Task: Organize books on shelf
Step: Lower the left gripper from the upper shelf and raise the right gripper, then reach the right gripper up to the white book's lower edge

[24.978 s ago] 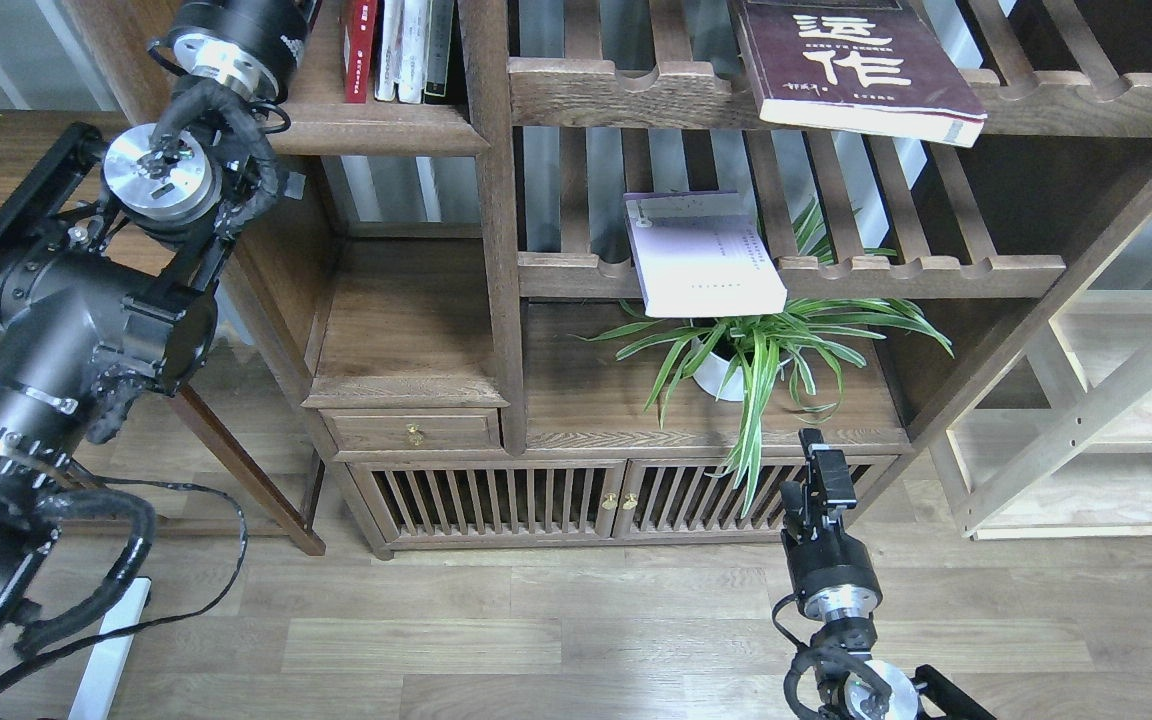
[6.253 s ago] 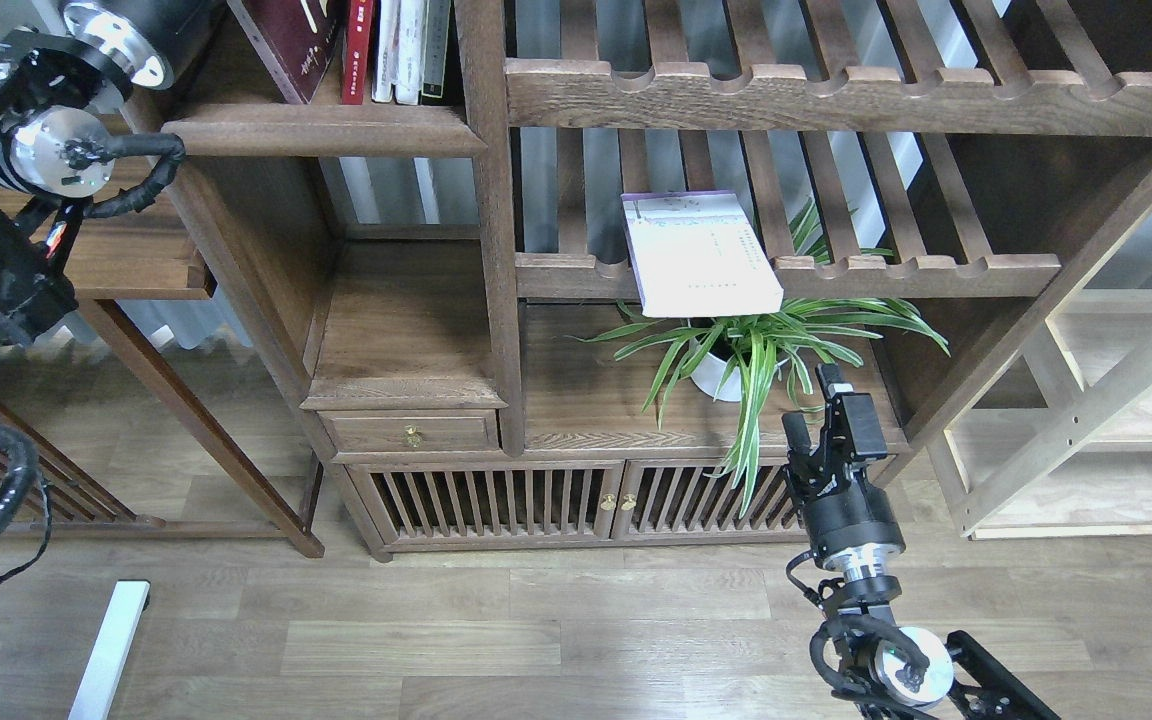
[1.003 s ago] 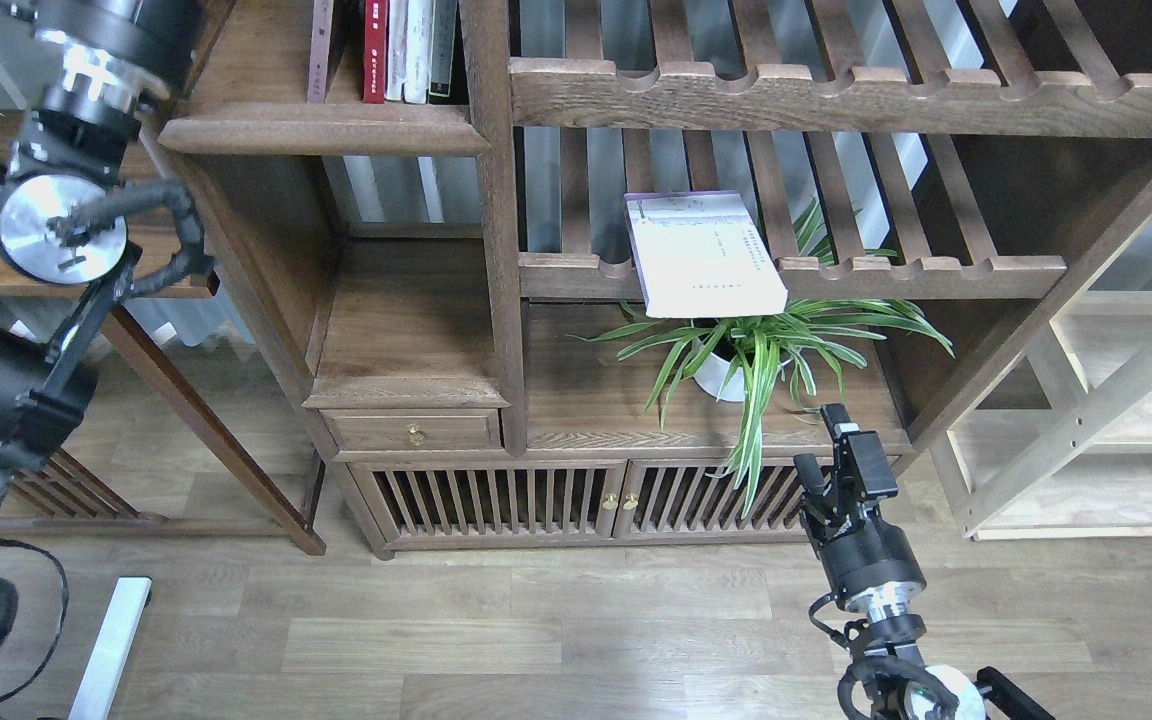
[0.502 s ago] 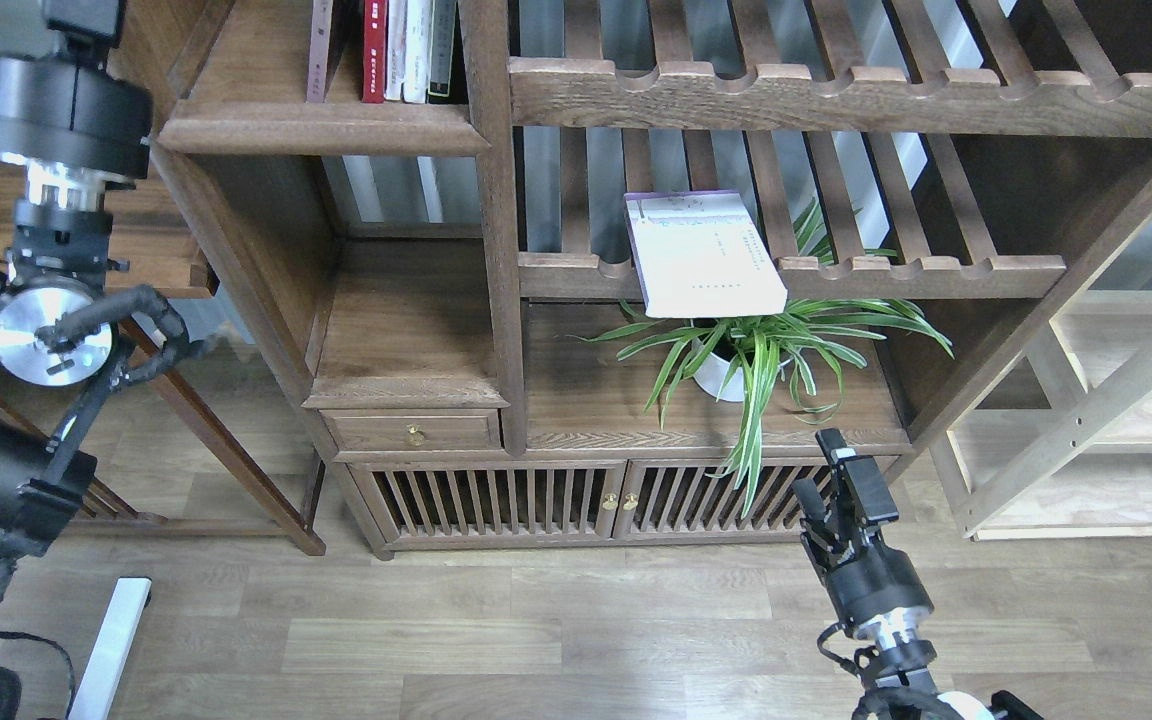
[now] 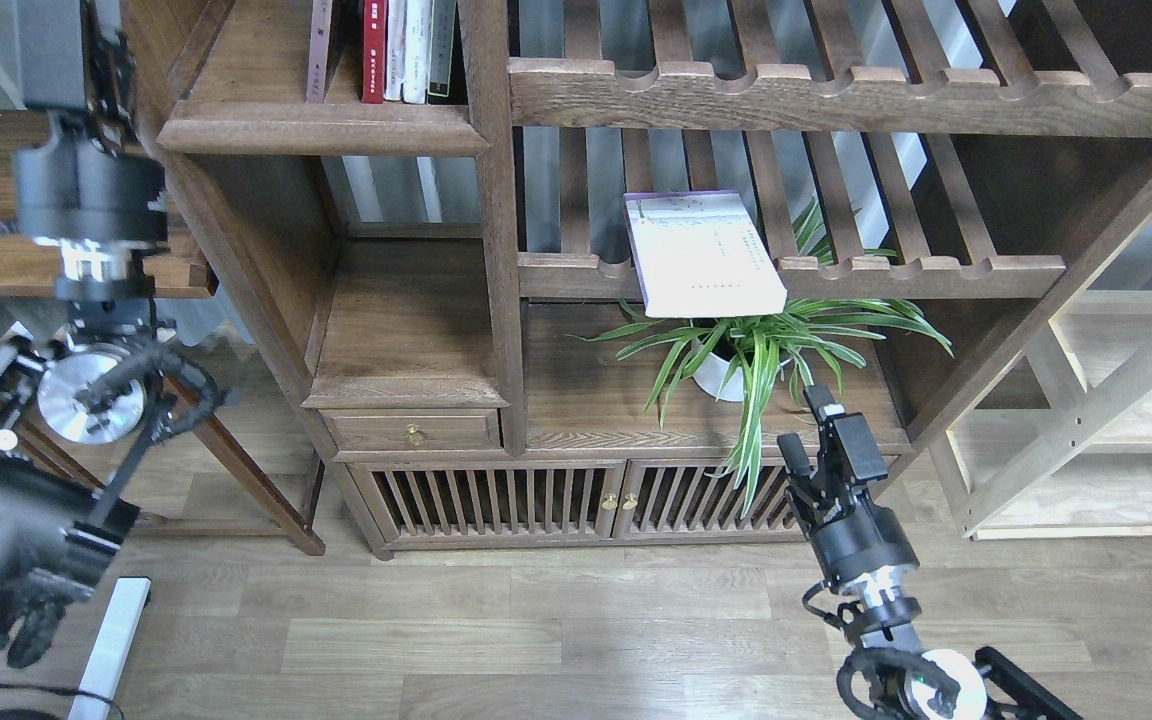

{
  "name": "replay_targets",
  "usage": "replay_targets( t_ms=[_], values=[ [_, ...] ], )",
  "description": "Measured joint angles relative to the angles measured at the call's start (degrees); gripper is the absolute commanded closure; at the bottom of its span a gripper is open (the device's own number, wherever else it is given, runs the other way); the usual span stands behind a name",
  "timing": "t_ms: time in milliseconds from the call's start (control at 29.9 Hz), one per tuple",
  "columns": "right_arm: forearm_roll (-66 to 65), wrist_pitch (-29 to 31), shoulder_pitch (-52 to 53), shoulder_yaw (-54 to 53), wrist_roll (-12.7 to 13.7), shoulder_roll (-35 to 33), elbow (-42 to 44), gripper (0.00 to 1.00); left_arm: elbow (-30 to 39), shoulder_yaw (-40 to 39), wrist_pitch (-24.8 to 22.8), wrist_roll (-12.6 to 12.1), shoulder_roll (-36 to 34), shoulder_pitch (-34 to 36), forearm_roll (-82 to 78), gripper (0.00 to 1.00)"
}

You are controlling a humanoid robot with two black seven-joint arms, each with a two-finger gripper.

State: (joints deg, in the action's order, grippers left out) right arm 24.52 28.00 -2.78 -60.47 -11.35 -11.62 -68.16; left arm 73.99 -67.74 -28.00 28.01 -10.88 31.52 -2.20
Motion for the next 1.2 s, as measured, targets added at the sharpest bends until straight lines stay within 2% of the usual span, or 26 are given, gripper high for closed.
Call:
replay_targets(
  t_ms=[435, 602, 669, 836, 903, 1003, 1204],
  values=[
    [-3.0, 0.0, 2.2, 2.2, 0.1, 7.7, 0.0, 0.0, 0.2, 5.4, 0.0, 0.0, 0.9, -10.3, -0.3, 0.01],
    [-3.6, 0.0, 2.4, 2.9, 0.1, 9.6, 0.1, 0.0, 0.3, 5.9, 0.0, -0.1, 1.2, -11.5, -3.4, 0.01],
    [-3.7, 0.0, 2.9, 3.1, 0.1, 10.8, 0.1, 0.0, 0.3, 5.9, 0.0, -1.5, 1.1, -11.8, -4.4, 0.01],
    [-3.8, 0.0, 4.7, 3.4, 0.0, 11.6, 0.5, 0.0, 0.3, 5.2, 0.0, -7.9, 1.1, -13.6, -4.8, 0.01],
    [-3.9, 0.0, 5.4, 3.4, 0.0, 11.6, 0.7, 0.0, 0.3, 5.1, 0.0, -9.6, 1.3, -14.4, -4.9, 0.01],
    [-4.1, 0.0, 6.3, 3.4, 0.0, 11.6, 1.1, 0.0, 0.3, 5.0, 0.0, -10.6, 1.4, -15.2, -4.9, 0.01],
    [-4.1, 0.0, 8.1, 3.4, 0.0, 11.6, 4.8, 0.0, 1.2, 3.8, 0.0, -10.8, 1.4, -17.0, -4.8, 0.01]
  ],
)
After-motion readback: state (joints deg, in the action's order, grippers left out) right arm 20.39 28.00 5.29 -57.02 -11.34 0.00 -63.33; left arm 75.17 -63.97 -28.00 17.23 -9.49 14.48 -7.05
